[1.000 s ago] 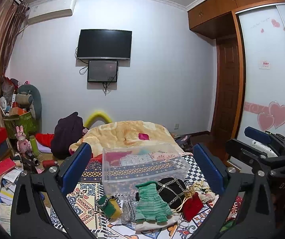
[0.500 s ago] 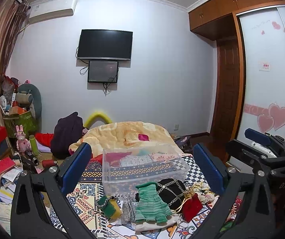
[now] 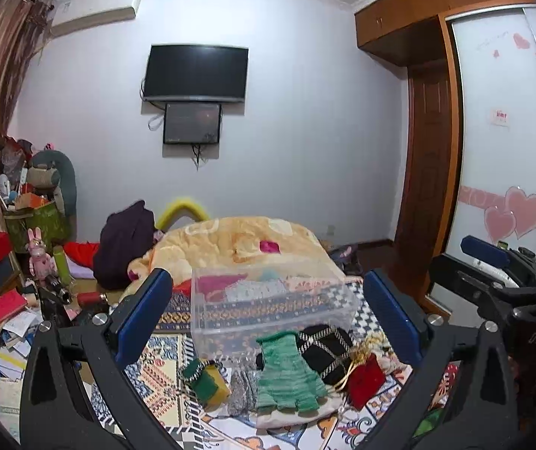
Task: Organize soft objects
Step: 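Grasp the yellow sponge with the left tool while the right tool grasps the green glove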
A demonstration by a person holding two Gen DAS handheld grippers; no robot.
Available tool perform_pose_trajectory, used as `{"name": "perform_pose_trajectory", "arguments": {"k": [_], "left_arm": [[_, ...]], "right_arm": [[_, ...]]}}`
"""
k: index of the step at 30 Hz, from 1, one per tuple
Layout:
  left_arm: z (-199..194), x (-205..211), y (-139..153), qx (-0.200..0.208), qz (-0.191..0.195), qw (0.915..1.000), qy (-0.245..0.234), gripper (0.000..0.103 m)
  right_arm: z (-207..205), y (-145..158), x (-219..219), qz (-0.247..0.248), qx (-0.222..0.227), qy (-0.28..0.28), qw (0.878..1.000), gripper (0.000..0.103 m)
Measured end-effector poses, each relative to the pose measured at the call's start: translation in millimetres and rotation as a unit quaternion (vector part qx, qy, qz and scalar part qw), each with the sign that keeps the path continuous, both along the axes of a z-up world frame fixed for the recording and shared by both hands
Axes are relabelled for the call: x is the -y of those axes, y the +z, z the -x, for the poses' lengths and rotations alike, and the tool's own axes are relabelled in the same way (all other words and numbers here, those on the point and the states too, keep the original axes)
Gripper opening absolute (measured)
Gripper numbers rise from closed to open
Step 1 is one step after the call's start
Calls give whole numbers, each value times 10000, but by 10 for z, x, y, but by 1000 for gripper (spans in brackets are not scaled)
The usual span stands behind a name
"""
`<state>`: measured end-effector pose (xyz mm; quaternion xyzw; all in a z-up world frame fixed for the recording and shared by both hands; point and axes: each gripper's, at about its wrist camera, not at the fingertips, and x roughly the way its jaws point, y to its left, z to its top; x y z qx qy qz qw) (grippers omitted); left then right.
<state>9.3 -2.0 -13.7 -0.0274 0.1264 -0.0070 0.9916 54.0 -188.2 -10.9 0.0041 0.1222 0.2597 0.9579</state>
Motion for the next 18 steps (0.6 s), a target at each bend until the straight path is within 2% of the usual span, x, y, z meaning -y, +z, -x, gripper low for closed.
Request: {"name": "perform_pose_trajectory", "arguments": {"k": [6, 10, 14, 18], "left_arm": [[-152, -101, -303, -558, 62, 9984, -28, 103], [-264, -223, -579, -955, 70, 9954, 91, 103], [-382, -363, -805, -1325, 57, 9908, 254, 85], [-492, -514, -983, -1546, 134, 9870, 408, 76]], "right_arm": [[-130, -241, 3, 193, -309, 5, 9993, 103], [-245, -464, 8, 339, -709, 72, 9969, 96], [-352, -655, 36, 377, -1132, 139, 9928, 89], [-444, -774, 48, 376, -1505, 217, 9876, 76]]}}
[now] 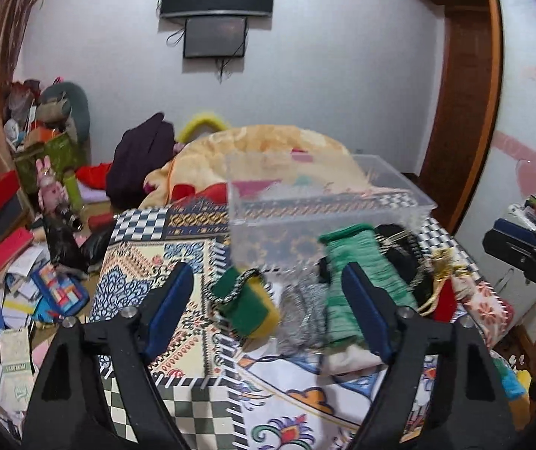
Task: Organize soft objects
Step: 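Grasp the yellow sponge with the left tool while the right tool grasps the green glove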
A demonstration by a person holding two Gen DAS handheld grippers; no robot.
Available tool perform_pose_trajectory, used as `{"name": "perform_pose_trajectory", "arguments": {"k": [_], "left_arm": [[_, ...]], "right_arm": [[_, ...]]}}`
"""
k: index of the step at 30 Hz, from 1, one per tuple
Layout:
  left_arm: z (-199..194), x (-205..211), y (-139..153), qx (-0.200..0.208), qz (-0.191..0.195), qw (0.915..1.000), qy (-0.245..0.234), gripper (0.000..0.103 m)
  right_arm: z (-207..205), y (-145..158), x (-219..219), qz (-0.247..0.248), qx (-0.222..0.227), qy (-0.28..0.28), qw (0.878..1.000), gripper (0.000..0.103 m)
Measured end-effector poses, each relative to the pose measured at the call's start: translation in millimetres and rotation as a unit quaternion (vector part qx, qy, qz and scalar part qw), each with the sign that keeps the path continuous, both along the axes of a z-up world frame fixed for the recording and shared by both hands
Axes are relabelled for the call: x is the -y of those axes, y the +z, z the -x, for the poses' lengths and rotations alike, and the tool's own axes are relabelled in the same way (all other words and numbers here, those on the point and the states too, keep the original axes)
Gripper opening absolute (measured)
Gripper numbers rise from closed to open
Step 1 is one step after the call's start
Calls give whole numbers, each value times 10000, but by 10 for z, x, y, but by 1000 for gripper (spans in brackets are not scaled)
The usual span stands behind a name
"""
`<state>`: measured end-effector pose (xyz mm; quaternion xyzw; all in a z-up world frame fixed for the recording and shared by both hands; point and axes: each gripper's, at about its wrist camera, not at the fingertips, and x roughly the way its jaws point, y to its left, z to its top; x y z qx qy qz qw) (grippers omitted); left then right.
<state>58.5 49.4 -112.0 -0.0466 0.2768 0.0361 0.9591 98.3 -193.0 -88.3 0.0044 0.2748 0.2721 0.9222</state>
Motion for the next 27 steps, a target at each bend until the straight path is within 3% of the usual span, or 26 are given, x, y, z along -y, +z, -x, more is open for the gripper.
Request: {"name": "perform_pose_trajectory", "arguments": {"k": [10, 18, 20, 27], "left_arm": [[-220, -236, -252, -311, 197, 9992, 123, 42], [-316, -391, -491, -592, 477, 9970, 145, 40], [-334, -408, -517, -627, 528, 9965, 143, 34], [-383, -385, -515, -580, 582, 9966, 30, 24]], "right_arm": [[-96, -108, -363, -31, -331, 626, 9975, 50], [-250, -279, -732, 186, -532, 984, 9935, 49], [-278, -330, -788, 266, -613, 1023, 9925, 47], [-275, -423, -896, 511, -595, 1027, 9916, 29]]}}
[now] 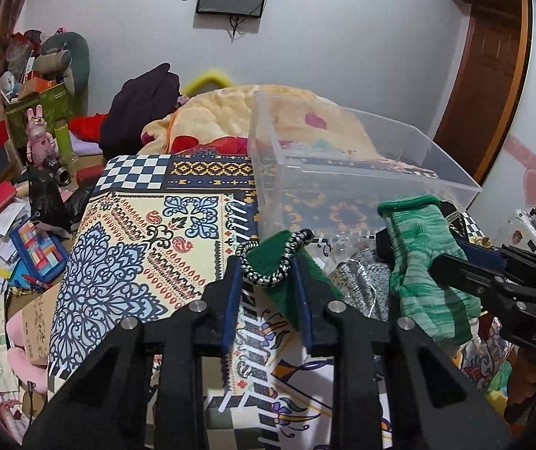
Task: Organize soft objects
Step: 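Grasp the yellow sponge with the left tool while the right tool grasps the green glove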
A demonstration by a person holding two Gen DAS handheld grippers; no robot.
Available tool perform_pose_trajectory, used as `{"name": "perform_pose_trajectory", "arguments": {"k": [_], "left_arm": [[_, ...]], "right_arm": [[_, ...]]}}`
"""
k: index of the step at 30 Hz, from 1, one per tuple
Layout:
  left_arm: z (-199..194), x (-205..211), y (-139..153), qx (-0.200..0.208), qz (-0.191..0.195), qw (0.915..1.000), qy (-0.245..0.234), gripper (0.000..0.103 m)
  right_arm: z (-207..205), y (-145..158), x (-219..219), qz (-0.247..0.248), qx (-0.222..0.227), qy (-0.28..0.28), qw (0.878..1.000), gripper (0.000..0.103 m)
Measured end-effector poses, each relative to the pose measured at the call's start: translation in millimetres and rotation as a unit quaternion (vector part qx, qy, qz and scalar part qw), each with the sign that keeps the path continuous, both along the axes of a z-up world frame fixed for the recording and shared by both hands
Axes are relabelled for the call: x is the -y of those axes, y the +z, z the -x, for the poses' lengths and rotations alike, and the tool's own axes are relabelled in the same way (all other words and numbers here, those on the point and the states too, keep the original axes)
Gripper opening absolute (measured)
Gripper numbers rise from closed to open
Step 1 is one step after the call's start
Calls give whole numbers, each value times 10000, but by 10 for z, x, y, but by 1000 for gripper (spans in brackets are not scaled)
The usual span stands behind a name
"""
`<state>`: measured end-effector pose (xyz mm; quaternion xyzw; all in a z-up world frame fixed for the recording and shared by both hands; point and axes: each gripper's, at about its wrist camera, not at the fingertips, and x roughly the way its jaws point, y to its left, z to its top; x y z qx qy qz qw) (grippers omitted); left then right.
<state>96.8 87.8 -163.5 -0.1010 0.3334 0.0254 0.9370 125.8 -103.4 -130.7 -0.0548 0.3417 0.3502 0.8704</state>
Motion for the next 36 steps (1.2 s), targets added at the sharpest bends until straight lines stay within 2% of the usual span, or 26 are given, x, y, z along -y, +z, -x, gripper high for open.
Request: {"name": "perform_pose_trajectory", "arguments": {"k": [3, 7, 9, 12, 16, 20, 24, 25, 27, 28, 29, 34, 36], "left_arm": [[13, 32, 17, 44, -44, 10000, -37, 18], [72, 67, 84, 162, -83, 9998, -75, 14], [103, 77, 139, 234, -64, 9997, -79, 0], [158, 84, 241, 344, -6, 9993, -114, 0], [237, 136, 386, 522, -148, 9984, -132, 0], [238, 95, 414, 478, -263, 9985, -79, 1], [152, 28, 335, 181, -377, 9991, -78, 9], [119, 6, 297, 84, -385, 9992, -64, 16], [76, -25, 244, -54, -252, 9996, -119, 36], [57, -38, 210, -107, -150, 9997, -128, 52], [58, -31, 184, -128, -110, 9998, -114, 63], [37, 114, 17, -277, -184, 9992, -216, 64], [34, 142, -39, -353, -130, 9989, -293, 60]], "right_arm": [[-22, 15, -1, 18, 26, -55, 10000, 16], [-10, 55, 50, -60, 52, -109, 9999, 11], [8, 81, 76, -79, 86, -126, 9999, 10], [44, 141, 117, -113, 191, -134, 9997, 9], [100, 242, 202, -224, 344, -199, 9990, 8], [104, 334, 319, -347, 443, -305, 9979, 8], [91, 372, 408, -405, 464, -408, 9973, 8], [87, 369, 410, -392, 421, -409, 9975, 8], [80, 358, 395, -371, 360, -358, 9980, 8], [82, 349, 382, -381, 346, -348, 9981, 8], [84, 340, 354, -377, 321, -328, 9982, 8], [60, 215, 217, -208, 133, -159, 9996, 20], [46, 176, 174, -169, 55, -93, 9998, 25]]}}
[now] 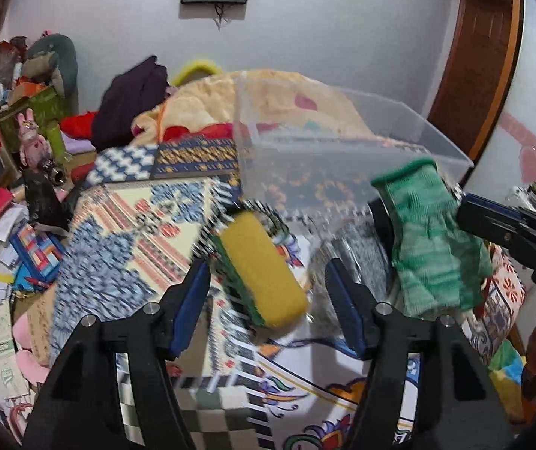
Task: Organize soft objects
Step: 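Grasp the yellow sponge with the left tool while the right tool grasps the green glove, then carry sponge and glove over the clear box and open both tools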
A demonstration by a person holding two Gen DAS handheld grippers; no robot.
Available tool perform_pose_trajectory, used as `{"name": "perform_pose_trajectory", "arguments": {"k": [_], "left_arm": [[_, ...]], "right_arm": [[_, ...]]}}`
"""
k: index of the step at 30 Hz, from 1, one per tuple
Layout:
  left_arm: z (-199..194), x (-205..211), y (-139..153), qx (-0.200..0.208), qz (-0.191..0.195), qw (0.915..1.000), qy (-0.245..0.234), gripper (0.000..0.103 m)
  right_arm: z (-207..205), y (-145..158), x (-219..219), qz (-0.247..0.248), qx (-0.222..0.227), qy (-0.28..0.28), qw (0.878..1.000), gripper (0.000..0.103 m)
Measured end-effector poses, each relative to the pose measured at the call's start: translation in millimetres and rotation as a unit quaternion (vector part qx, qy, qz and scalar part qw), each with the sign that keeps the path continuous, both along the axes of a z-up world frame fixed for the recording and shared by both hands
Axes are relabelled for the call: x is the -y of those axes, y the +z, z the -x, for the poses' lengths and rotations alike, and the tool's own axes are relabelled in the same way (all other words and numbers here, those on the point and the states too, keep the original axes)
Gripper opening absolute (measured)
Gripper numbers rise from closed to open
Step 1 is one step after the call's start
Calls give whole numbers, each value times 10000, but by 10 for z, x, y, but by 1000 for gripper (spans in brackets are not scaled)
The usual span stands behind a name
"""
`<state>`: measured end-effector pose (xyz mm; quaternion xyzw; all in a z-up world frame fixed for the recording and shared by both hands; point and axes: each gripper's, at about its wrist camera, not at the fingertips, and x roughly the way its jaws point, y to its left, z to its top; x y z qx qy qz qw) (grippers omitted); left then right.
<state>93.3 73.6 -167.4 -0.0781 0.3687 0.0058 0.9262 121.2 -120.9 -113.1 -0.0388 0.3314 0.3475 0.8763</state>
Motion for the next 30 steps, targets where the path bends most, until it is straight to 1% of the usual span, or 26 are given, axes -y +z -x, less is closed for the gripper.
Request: {"name": "perform_pose_trajectory", "arguments": {"k": [2, 3, 4, 8, 9, 11, 12, 15, 21, 26, 30], "left_arm": [[8, 22, -45, -78, 43, 9999, -75, 37], [6, 32, -58, -115, 53, 9999, -110, 33], [19, 33, -62, -123, 70, 9998, -130, 30], [153, 53, 18, 24, 61, 9998, -192, 29], [187, 60, 53, 69, 60, 9997, -212, 29], [256, 84, 143, 165, 65, 9994, -287, 29], [282, 95, 181, 204, 70, 9992, -326, 29], [366, 141, 328, 369, 105, 9981, -481, 29], [398, 253, 581, 710, -23, 9959, -561, 29], [361, 284, 824, 1058, -20, 9929, -552, 29], [277, 303, 999, 1287, -31, 9902, -544, 29]], "right_arm": [[-11, -36, -39, 27, -58, 27, 10000, 32], [-22, -51, -51, 27, -92, 37, 9999, 34], [-40, -63, -68, 28, -130, 50, 9999, 35], [-27, -93, -142, 146, -61, 86, 9998, 35], [-24, -112, -170, 190, -66, 108, 9997, 33], [-22, -141, -180, 227, -71, 89, 9997, 14], [-27, -148, -175, 222, -95, 89, 9997, 12], [-18, -107, -114, 82, -89, 50, 9999, 9], [39, 93, 41, -196, 167, -111, 9996, 8], [65, 337, 197, -389, 513, -294, 9975, 8], [4, 515, 268, -438, 819, -486, 9945, 8]]}}
